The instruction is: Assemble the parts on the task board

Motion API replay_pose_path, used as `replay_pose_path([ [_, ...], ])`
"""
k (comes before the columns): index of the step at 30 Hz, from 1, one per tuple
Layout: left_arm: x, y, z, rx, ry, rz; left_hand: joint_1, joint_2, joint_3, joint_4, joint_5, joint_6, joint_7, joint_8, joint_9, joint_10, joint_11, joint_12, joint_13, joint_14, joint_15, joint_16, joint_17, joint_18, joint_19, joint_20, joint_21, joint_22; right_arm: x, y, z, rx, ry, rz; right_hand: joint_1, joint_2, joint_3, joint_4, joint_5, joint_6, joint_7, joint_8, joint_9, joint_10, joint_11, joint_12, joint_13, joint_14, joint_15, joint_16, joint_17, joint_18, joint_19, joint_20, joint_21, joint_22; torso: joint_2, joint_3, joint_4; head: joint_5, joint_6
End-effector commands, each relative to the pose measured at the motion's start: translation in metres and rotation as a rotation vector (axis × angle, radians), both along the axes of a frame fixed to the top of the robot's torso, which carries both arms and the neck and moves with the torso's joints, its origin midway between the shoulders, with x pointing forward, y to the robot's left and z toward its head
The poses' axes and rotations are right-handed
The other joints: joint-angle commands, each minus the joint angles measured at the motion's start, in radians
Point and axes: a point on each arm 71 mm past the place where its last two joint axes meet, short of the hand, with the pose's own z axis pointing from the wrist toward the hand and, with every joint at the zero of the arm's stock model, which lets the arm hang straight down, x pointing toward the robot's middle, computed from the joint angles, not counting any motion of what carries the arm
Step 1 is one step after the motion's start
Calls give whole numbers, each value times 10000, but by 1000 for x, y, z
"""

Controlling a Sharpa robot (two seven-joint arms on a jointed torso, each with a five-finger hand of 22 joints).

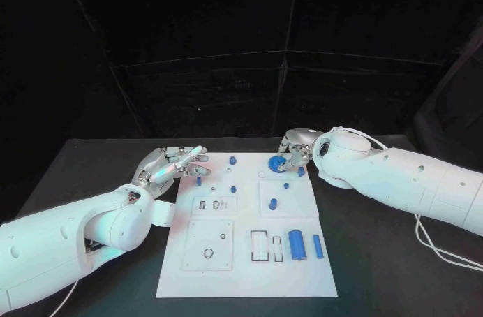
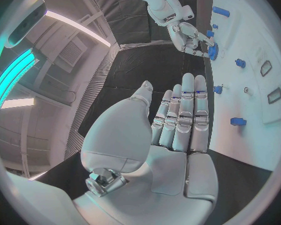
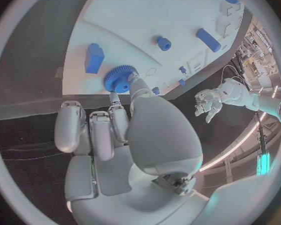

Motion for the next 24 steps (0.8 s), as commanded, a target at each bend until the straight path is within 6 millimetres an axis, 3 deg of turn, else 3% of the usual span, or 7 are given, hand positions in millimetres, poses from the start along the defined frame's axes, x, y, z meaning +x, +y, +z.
replay_pose_path([
  [1,0,-1,2,-54,-136,-134,-46,83,-14,-55,-53,15,52,-39,-14,-1,54,-44,-1,-77,17,-34,10,54,-32,13,-62,-8,0,1,0,-323,95,135,117,17,13,-90,-59,55,-16,64,11,82,-16,66,459,766,47,41,1187,-77,71,9,39,23,-2,10,-6,0,-17],
  [15,1,-1,1,-49,-121,-137,-46,83,-14,-55,-53,15,52,-39,-14,-1,54,-44,-1,-77,17,-34,10,54,-32,13,-62,-8,0,9,0,-315,-288,305,237,347,278,-242,-331,605,-57,326,71,225,-51,273,693,771,-5,61,1245,-89,99,-31,83,109,3,9,-5,-20,-32],
  [24,1,-1,1,-57,-90,-181,-46,83,-14,-55,-53,15,52,-39,-14,-1,54,-44,-1,-77,17,-34,10,54,-32,13,-62,-8,-1,15,4,-444,-1150,253,124,392,378,-226,-210,1125,-219,523,117,314,-182,363,800,773,-112,63,1262,-113,181,-113,140,242,9,-7,13,-45,-9],
])
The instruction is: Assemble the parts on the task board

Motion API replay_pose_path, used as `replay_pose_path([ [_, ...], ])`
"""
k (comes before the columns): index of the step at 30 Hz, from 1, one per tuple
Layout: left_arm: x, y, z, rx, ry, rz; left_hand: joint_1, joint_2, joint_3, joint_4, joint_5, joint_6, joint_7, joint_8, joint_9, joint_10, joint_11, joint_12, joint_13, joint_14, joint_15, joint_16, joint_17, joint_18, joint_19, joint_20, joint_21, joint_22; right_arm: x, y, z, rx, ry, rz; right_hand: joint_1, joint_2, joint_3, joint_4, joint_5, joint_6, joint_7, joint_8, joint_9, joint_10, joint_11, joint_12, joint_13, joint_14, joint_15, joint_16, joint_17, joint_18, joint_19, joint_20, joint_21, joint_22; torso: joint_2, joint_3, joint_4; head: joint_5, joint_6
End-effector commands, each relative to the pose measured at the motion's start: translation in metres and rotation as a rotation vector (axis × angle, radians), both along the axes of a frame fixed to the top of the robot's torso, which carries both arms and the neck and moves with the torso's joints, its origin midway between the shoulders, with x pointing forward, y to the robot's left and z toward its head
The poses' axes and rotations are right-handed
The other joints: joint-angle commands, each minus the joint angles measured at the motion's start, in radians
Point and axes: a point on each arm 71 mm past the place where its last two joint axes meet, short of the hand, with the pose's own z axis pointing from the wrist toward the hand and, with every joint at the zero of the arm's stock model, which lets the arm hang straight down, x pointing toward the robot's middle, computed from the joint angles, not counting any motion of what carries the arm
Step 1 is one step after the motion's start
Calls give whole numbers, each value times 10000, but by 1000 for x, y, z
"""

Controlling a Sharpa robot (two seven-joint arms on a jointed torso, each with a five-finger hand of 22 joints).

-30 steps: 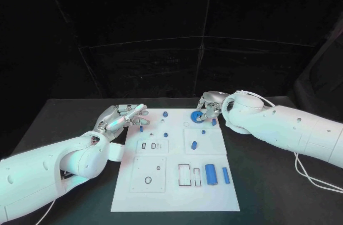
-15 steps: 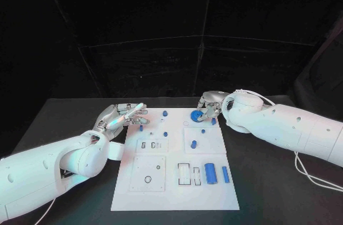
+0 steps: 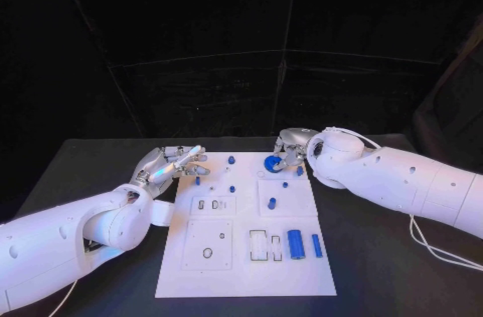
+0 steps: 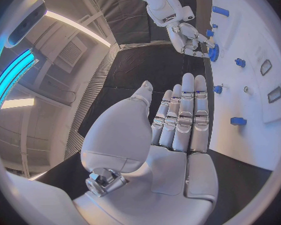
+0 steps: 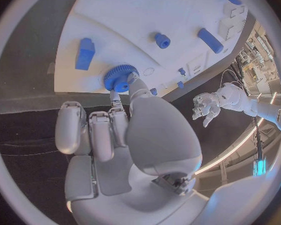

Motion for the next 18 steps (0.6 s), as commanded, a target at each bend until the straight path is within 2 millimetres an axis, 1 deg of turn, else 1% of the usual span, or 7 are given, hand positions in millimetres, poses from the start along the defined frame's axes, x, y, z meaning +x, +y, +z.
replay_pose_path([
  [1,0,-2,2,-73,-82,-201,-46,83,-15,-56,-53,15,52,-40,-14,-1,54,-45,-1,-77,17,-35,11,55,-32,13,-63,-10,0,2,5,-167,-825,-59,-27,74,123,-22,1,144,-55,70,37,34,-56,60,817,750,-101,65,1268,-119,90,-16,74,59,12,-10,22,-4,30],
  [6,-1,-2,2,-79,-44,-247,-45,91,-17,-64,-52,6,62,-54,-16,-14,62,-60,-4,-74,23,-50,28,54,-30,18,-71,-16,-2,6,7,-78,-1265,-5,89,160,320,-100,-190,292,-127,98,33,68,-127,83,855,753,-162,66,1281,-138,149,-77,109,147,18,-10,32,5,26],
  [10,0,-2,1,-71,-31,-243,-45,91,-17,-64,-52,6,62,-54,-16,-14,62,-60,-4,-74,23,-50,28,54,-30,18,-71,-16,-9,15,11,280,-1747,217,128,177,487,-143,-20,307,-132,50,0,72,-145,66,855,753,-183,62,1279,-151,188,-112,133,206,23,-5,36,23,39],
  [12,0,-2,1,-67,-27,-238,-45,91,-17,-64,-52,6,62,-54,-16,-14,62,-60,-4,-74,23,-50,28,54,-30,18,-71,-16,-13,19,14,473,-1944,360,92,138,545,-137,122,270,-119,-3,-28,63,-137,42,841,751,-181,56,1268,-157,204,-118,142,229,23,-2,37,35,39],
  [13,0,-2,1,-66,-24,-237,-45,91,-17,-64,-52,6,62,-54,-16,-14,62,-60,-4,-74,23,-50,28,54,-30,18,-71,-16,-16,23,15,607,-2064,464,2,48,541,-103,166,195,-86,-70,-59,37,-112,-5,803,743,-167,40,1236,-160,211,-114,147,240,25,-7,43,40,35],
  [15,0,-2,1,-67,-20,-243,-43,92,-18,-67,-52,5,63,-56,-16,-15,64,-63,-4,-76,25,-54,31,54,-30,20,-74,-18,-20,28,18,774,-2205,572,-110,-47,530,-50,139,132,-56,-130,-85,10,-86,-58,761,736,-145,23,1204,-161,207,-101,145,236,25,-16,46,40,28],
  [18,-1,-2,1,-72,-16,-256,-43,92,-18,-67,-52,5,63,-56,-16,-15,64,-63,-4,-76,25,-54,31,54,-30,20,-74,-18,-24,35,21,979,-2353,709,-149,-75,539,-28,124,124,-50,-147,-92,7,-80,-67,756,735,-136,21,1202,-159,201,-94,142,229,22,-25,46,51,40],
])
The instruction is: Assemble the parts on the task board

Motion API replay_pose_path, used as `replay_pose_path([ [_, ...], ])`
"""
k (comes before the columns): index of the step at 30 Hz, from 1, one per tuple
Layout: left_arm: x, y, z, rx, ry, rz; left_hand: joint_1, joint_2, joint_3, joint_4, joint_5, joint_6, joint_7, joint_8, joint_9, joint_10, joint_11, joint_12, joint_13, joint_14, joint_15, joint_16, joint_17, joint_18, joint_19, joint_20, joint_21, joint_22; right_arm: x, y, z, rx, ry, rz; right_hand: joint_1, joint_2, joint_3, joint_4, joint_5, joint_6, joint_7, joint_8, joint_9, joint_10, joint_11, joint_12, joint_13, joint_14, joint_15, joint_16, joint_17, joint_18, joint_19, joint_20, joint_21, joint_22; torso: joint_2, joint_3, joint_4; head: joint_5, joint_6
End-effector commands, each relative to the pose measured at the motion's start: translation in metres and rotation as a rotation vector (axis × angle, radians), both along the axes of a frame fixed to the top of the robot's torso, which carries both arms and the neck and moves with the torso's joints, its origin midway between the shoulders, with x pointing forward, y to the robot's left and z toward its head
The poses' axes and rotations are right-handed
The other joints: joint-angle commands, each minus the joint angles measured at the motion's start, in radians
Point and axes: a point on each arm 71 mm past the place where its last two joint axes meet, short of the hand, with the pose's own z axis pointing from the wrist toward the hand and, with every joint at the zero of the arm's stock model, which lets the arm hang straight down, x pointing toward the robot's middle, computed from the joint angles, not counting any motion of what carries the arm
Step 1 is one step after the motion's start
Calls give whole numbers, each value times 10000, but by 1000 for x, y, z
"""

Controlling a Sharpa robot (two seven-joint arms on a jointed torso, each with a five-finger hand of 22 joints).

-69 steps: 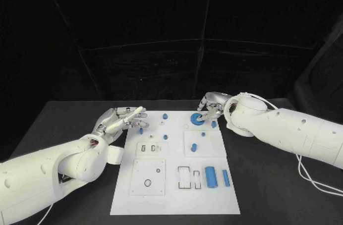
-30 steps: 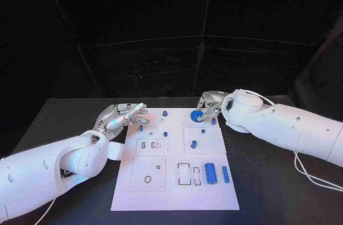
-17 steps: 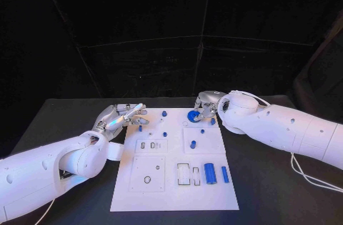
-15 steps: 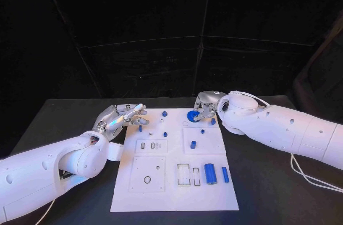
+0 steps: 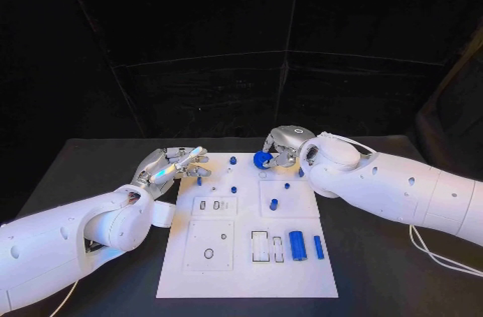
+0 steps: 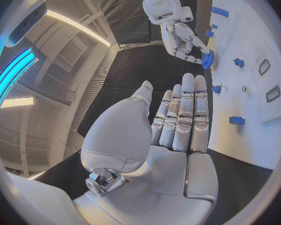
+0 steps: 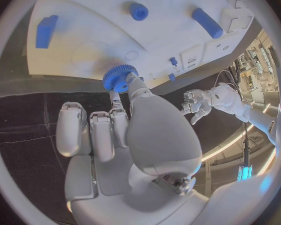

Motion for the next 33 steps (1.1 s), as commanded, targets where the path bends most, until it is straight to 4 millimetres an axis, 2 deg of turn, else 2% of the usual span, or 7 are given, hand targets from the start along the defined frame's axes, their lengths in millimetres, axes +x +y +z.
replay_pose_path([
  [1,0,-2,2,-57,-57,-181,-43,92,-18,-68,-52,5,63,-57,-16,-15,64,-64,-3,-76,25,-54,12,54,-30,20,-35,-8,-3,8,9,465,-810,56,-164,-104,-6,62,-10,1,-48,-18,-3,-83,11,-33,726,757,-10,21,1203,-162,43,-5,33,2,0,-14,3,36,10],
  [5,-1,-2,2,-62,-57,-190,-43,92,-18,-68,-52,5,63,-57,-16,-15,64,-64,-3,-76,25,-54,12,54,-30,20,-35,-8,-4,19,9,460,-726,214,-183,-108,4,76,-18,-3,-46,-27,-7,-86,13,-40,722,756,-6,18,1198,-162,44,-1,33,3,8,-12,7,70,17],
  [9,-1,-3,2,-67,-57,-202,-39,93,-17,-72,-52,4,64,-60,-17,-17,65,-66,-4,-77,26,-59,16,53,-30,21,-37,-10,-4,31,5,301,-497,404,-252,-135,79,126,-215,-5,-38,-70,-19,-91,24,-62,714,752,9,6,1181,-163,47,19,35,15,5,-14,3,132,14],
  [12,-1,-4,2,-79,-58,-224,-39,93,-17,-72,-52,4,64,-60,-17,-17,65,-66,-4,-77,26,-59,16,53,-30,21,-37,-10,-5,40,2,186,-335,554,-264,-137,105,136,-269,2,-38,-78,-20,-97,27,-76,703,749,11,0,1169,-163,48,23,35,18,16,-9,21,143,8],
  [17,-1,-4,2,-80,-59,-227,-39,93,-17,-72,-52,4,64,-60,-17,-17,65,-66,-4,-77,26,-59,16,53,-30,21,-37,-10,-5,53,-5,108,-134,724,-267,-128,127,142,-294,-2,-35,-87,-23,-114,27,-106,679,746,14,-7,1156,-163,48,25,35,19,4,-1,-8,194,12],
  [33,0,-5,1,-87,-50,-250,-28,100,-13,-84,-50,5,65,-63,-16,-16,66,-70,-4,-79,28,-69,24,53,-31,23,-43,-14,-5,79,-17,-178,301,972,-239,-132,224,119,-350,-53,-16,-155,-40,-147,37,-154,649,747,29,-9,1161,-167,55,38,39,36,6,9,-20,209,-35],
])
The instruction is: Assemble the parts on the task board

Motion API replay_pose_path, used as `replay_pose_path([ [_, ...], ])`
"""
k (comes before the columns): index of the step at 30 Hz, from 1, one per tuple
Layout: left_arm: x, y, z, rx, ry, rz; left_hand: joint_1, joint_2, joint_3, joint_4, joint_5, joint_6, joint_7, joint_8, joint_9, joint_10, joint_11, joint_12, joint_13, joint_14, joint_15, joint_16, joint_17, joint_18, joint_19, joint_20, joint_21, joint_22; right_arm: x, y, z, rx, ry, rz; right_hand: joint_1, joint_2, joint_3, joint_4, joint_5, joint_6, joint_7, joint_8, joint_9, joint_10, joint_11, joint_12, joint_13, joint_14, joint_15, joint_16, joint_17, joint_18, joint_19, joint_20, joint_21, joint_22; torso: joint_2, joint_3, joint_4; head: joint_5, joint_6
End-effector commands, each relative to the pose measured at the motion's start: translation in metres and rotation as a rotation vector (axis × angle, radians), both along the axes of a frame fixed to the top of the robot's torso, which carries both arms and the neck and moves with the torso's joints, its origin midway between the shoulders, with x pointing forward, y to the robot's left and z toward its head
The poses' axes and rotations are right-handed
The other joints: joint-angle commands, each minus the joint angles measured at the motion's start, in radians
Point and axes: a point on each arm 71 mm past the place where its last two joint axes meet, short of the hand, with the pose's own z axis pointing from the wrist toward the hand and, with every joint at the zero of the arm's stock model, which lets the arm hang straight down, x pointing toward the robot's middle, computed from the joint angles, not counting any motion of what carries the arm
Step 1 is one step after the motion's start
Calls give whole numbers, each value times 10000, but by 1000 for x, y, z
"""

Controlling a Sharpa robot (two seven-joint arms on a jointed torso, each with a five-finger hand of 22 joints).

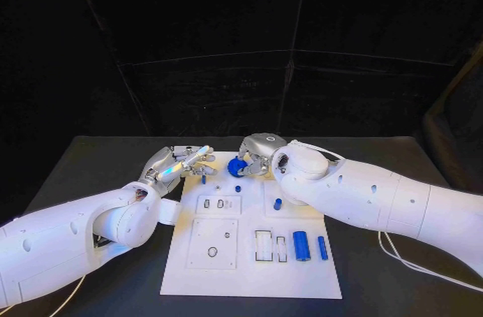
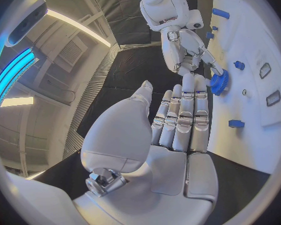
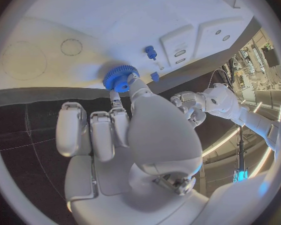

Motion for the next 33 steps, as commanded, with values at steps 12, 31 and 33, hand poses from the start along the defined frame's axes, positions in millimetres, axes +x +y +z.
replay_pose_path([
  [12,1,-3,1,-47,-40,-171,-29,102,16,-55,-50,6,66,-35,-16,-16,67,-34,-3,-43,-7,-71,10,54,-30,24,-44,-17,0,9,-4,-136,-4,19,-294,-184,87,85,-591,-471,119,-373,-35,-314,165,-412,373,745,138,-22,1150,-161,22,130,23,-17,-2,-1,-3,-5,-30],
  [31,1,-2,0,-28,20,-190,-33,108,15,-53,-51,6,68,-37,-16,-16,69,-36,-3,-43,-6,-76,14,54,-30,25,-46,-19,2,5,-5,9,207,-77,-1453,-526,-710,1394,-262,-1035,317,-738,16,-529,370,-731,111,748,332,-22,1190,-144,-34,337,-4,-61,-2,7,-12,-10,-44],
  [33,1,-2,0,-27,23,-190,-33,108,15,-53,-51,6,68,-37,-16,-16,69,-36,-3,-43,-6,-76,14,54,-30,25,-46,-19,2,3,-5,93,167,-104,-1481,-483,-788,1447,-141,-1026,316,-736,18,-524,369,-720,121,747,332,-23,1188,-144,-34,337,-3,-59,-3,7,-13,-10,-41],
])
